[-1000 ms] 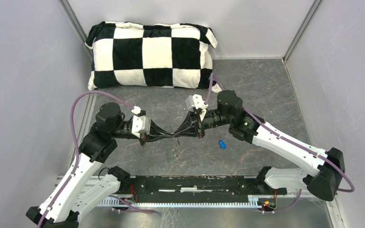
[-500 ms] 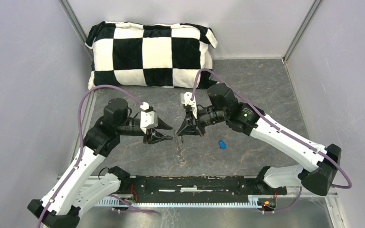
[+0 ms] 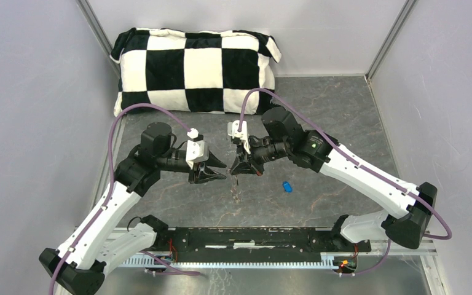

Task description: Put the keys on the keyring

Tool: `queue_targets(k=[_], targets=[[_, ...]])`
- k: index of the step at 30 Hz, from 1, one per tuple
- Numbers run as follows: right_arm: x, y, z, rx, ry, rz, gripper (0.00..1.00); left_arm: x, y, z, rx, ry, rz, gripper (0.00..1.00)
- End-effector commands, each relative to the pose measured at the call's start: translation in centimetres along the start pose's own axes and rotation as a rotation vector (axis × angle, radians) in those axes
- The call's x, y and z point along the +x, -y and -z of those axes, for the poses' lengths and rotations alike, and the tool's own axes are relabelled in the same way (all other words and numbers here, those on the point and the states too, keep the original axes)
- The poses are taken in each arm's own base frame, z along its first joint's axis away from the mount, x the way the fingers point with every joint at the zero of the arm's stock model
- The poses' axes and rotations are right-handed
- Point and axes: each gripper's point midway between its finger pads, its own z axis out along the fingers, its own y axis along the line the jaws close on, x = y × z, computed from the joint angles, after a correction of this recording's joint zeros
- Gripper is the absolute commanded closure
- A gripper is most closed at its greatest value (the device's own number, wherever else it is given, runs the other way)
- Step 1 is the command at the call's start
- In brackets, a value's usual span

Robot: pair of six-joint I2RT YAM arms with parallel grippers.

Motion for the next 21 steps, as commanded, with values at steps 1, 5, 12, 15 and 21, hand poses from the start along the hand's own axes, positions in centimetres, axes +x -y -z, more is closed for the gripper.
queue_targets(k=[1, 5, 12, 15, 21], targets=[[-2.8, 0.2, 0.4, 0.021, 0.051, 0.063, 0.99, -1.7, -0.1, -0.1, 0.009, 0.043, -0.041, 0.58], [-3.0, 0.4, 0.0, 0.024, 0.049, 0.061, 0.99, -1.5, 0.0, -0.3, 0.021, 0.041, -0.021, 0.67], [-3.5, 0.2, -0.4, 0.018, 0.049, 0.074, 0.99, -0.8, -0.7, -0.2, -0.021, 0.014, -0.017, 0.89], [-3.6, 0.1, -0.4, 0.018, 0.046, 0.077, 1.0, -0.4, -0.6, -0.1, -0.011, -0.01, -0.035, 0.98], [-3.8, 0.0, -0.3, 0.009, 0.048, 0.079, 0.99, -0.1, -0.2, -0.1, 0.024, -0.036, -0.044, 0.98]])
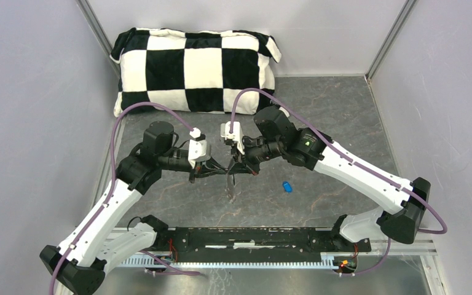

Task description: Put the keys on the keyring

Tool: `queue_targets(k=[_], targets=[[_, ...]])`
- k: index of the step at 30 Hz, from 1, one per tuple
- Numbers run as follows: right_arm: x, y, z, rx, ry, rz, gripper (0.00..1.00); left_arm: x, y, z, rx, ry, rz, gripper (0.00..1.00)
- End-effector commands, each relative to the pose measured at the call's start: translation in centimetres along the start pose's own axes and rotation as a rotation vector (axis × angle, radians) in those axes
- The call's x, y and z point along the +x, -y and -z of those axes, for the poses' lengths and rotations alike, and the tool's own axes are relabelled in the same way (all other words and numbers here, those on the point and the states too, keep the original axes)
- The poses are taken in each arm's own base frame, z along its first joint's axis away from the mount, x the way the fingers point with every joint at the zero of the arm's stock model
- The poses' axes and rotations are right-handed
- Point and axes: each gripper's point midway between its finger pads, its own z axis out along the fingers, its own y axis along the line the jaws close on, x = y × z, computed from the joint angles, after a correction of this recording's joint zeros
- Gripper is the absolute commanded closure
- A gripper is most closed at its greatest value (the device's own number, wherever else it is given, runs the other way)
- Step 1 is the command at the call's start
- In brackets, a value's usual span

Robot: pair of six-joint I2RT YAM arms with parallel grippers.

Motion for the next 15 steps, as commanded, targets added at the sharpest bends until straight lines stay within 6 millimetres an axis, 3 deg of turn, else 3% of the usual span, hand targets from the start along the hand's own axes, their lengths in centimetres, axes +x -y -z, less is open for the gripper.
queue_targets(k=[1, 5, 11, 15], targets=[[-3.9, -0.3, 0.7, -0.008, 0.097, 0.07, 1.0, -1.0, 0.1, 0.1, 0.029, 0.0, -0.056, 0.98], [-4.1, -0.5, 0.6, -0.02, 0.105, 0.069, 1.0, -1.3, 0.1, 0.0, 0.039, 0.006, -0.061, 0.98], [-5.7, 0.3, 2.4, 0.06, 0.199, 0.063, 0.72, -1.6, 0.4, 0.1, 0.047, 0.024, -0.072, 0.98], [-5.5, 1.6, 5.1, 0.162, 0.312, 0.019, 0.54, -3.5, -0.3, 0.0, -0.014, 0.109, -0.04, 0.98]])
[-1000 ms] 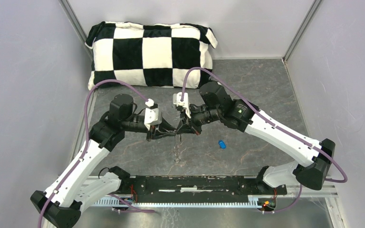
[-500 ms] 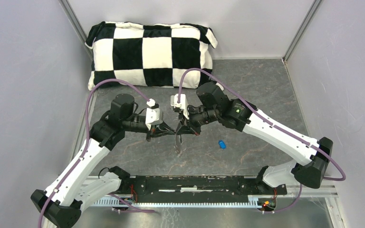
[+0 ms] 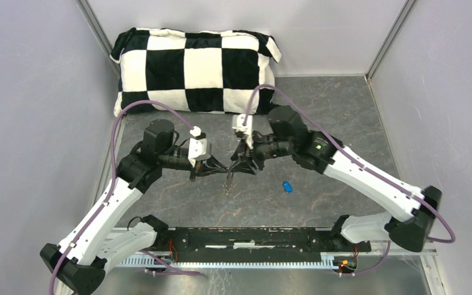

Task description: Put the keys on the keyring

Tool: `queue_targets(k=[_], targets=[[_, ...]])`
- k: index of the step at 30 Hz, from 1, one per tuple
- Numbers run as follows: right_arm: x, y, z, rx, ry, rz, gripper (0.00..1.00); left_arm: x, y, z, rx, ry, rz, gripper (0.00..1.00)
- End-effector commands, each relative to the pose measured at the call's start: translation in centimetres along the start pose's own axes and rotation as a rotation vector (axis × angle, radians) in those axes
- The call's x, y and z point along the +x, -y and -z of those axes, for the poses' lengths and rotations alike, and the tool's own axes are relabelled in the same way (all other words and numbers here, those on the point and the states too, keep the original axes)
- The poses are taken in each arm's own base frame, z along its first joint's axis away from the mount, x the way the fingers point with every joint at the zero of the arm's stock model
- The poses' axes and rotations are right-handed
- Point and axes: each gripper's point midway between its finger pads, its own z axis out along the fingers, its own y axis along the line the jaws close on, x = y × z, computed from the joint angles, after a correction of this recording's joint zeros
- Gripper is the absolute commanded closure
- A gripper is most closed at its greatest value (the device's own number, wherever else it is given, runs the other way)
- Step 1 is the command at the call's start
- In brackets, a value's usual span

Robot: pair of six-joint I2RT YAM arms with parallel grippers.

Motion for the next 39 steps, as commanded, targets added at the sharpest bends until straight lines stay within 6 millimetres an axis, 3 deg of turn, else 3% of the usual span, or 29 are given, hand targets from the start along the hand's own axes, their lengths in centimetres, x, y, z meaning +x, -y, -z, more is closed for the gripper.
queue_targets(k=[1, 7, 17, 32, 39], targets=[[-5.0, 0.7, 4.2, 0.105, 0.27, 0.036, 0.52, -3.7, -0.6, 0.2, -0.057, 0.135, -0.031, 0.98], [-5.1, -0.4, 5.8, 0.091, 0.381, -0.004, 0.39, -6.5, -1.3, 0.4, -0.096, 0.239, -0.021, 0.98], [-5.9, -0.8, 6.2, 0.083, 0.512, -0.029, 0.39, -10.6, -2.9, 1.0, -0.15, 0.336, -0.056, 0.98], [-5.1, 1.6, 5.2, 0.176, 0.494, -0.032, 0.47, -11.4, -2.7, 1.2, -0.148, 0.366, -0.024, 0.98], [-5.0, 2.2, 4.8, 0.188, 0.488, -0.037, 0.62, -11.4, -2.3, 1.4, -0.143, 0.367, -0.02, 0.98]])
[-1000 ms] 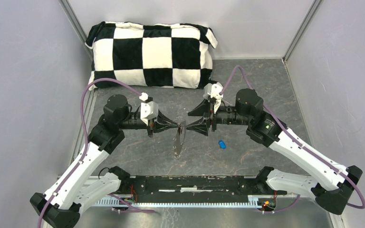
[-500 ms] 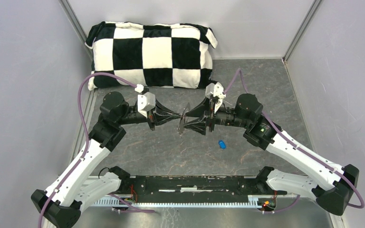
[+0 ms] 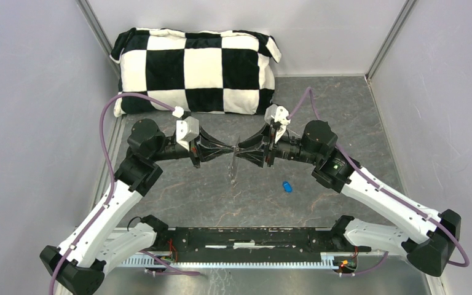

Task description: Put the keys on the keyring

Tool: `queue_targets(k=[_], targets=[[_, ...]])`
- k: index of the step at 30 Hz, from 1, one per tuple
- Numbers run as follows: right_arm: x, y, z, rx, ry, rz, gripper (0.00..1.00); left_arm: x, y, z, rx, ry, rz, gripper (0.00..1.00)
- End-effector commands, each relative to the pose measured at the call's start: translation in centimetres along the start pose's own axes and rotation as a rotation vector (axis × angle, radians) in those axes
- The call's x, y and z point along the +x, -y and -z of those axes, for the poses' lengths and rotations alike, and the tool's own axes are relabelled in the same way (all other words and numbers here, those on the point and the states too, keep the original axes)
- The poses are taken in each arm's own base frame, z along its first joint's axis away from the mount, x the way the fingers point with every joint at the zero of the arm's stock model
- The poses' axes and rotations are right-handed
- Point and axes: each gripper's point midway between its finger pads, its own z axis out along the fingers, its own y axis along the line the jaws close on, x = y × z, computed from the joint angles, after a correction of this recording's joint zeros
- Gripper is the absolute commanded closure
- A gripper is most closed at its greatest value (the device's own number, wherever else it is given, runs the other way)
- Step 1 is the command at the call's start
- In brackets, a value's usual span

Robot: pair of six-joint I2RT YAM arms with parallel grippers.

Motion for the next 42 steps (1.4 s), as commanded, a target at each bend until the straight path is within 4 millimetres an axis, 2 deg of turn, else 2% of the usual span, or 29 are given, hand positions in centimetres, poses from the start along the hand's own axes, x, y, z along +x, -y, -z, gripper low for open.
queue_targets(k=[1, 6, 9, 14, 18, 22, 24, 30, 36, 42], targets=[[-0.7, 0.4, -0.3, 0.007, 0.028, 0.027, 0.65, -3.3, 0.6, 0.3, 0.0, 0.073, -0.043, 0.98], [-0.3, 0.0, -0.1, -0.015, 0.004, 0.042, 0.87, -3.3, 0.7, 0.4, -0.003, 0.074, -0.048, 0.98], [-0.2, -0.3, 0.3, -0.022, -0.001, 0.053, 0.93, -3.1, 1.0, 0.4, 0.009, 0.07, -0.045, 0.98], [0.5, -0.8, 0.7, -0.043, -0.02, 0.051, 0.93, -2.9, 1.0, 0.4, 0.014, 0.065, -0.053, 0.98], [0.6, -1.6, 0.6, -0.094, -0.032, 0.049, 0.82, -2.7, 1.1, 0.4, 0.017, 0.06, -0.057, 0.98], [0.0, -2.0, 0.7, -0.116, -0.025, 0.06, 0.66, -2.5, 1.1, 0.5, 0.021, 0.052, -0.058, 0.98], [-0.5, -2.1, 0.8, -0.117, -0.028, 0.09, 0.64, -2.4, 1.2, 0.5, 0.024, 0.049, -0.06, 0.98], [-2.2, -1.3, 0.7, -0.078, -0.038, 0.143, 0.74, -2.2, 1.6, 0.6, 0.044, 0.042, -0.054, 0.98], [-2.6, -1.4, 0.0, -0.103, -0.034, 0.124, 0.73, -2.2, 1.9, 0.6, 0.053, 0.041, -0.053, 0.98], [-1.0, -2.0, -0.3, -0.148, -0.058, 0.088, 0.88, -2.2, 2.0, 0.7, 0.055, 0.041, -0.053, 0.98]])
